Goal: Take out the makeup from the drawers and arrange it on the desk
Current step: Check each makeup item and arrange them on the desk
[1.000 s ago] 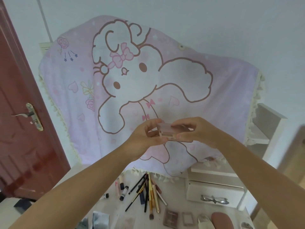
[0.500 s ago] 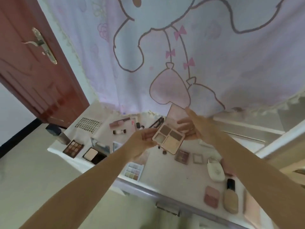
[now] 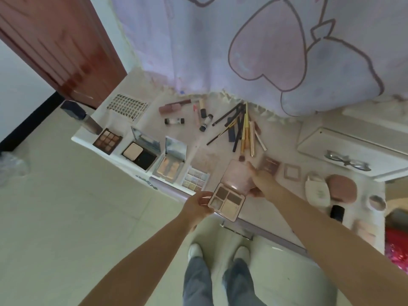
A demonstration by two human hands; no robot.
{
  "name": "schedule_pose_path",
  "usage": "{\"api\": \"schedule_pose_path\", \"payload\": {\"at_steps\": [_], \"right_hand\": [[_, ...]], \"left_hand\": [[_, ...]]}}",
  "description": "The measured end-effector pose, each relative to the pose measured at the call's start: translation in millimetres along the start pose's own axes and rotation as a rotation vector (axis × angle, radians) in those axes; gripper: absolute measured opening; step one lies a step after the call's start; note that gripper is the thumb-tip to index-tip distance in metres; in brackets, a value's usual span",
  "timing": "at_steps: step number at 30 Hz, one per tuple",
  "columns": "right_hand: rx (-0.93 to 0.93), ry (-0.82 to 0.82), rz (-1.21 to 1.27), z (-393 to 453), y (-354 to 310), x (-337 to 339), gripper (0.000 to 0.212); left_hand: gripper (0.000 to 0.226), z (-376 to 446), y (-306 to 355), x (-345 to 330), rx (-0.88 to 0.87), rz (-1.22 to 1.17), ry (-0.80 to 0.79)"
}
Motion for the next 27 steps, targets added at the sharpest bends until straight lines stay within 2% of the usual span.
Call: {"api": "schedule_pose_path", "payload": {"at_steps": [4, 8, 11, 15, 21, 24, 26, 27], "right_hand": [[0.073, 0.094, -0.231, 8.8, -15.0, 0.0, 0.058], [0.123, 0.077, -0.254, 9.5, -21.3, 0.2, 0.059], [0.188, 0.069, -0.254, 9.7, -20.6, -0.5, 0.058], [0.258, 0.076, -0.266, 6.5, -24.2, -0.5, 0.047], [0.321, 0.004, -0.324, -2.3, -28.7, -2.9, 0.038], [0.336, -0.017, -0.408, -7.3, -31.8, -0.3, 0.029], [0.363, 0.004, -0.409, -15.0, -28.0, 9.8, 0.031], [0.379, 0.015, -0.394, -20.7, -23.0, 17.1, 0.032]], "left_hand": [[0.042, 8.0, -3.3, 0.0, -0.014, 0.023, 0.051], [0.026, 8.9, -5.1, 7.5, -0.025, 0.145, 0.213], [0.019, 7.0, -11.4, 9.5, 0.009, 0.102, 0.301], [0.02, 6.4, -15.2, 5.2, 0.032, 0.063, 0.317], [0.014, 8.2, -10.4, 10.1, 0.061, 0.081, 0.335], [0.012, 4.4, -5.7, 10.2, 0.074, 0.231, 0.322], [0.006, -1.7, 2.0, 7.1, 0.069, 0.482, 0.303], [0.013, -5.4, 8.3, 3.7, 0.045, 0.653, 0.307]]}}
Point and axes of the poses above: each hand's wrist, its own z-axis towards the middle knuckle, its own x-axis out of the back of the hand, y = z × x, the point moved 6 cm from there along z, towards the middle knuckle, and after that the axes turned 6 degrees about -y, right-handed, at the moved point
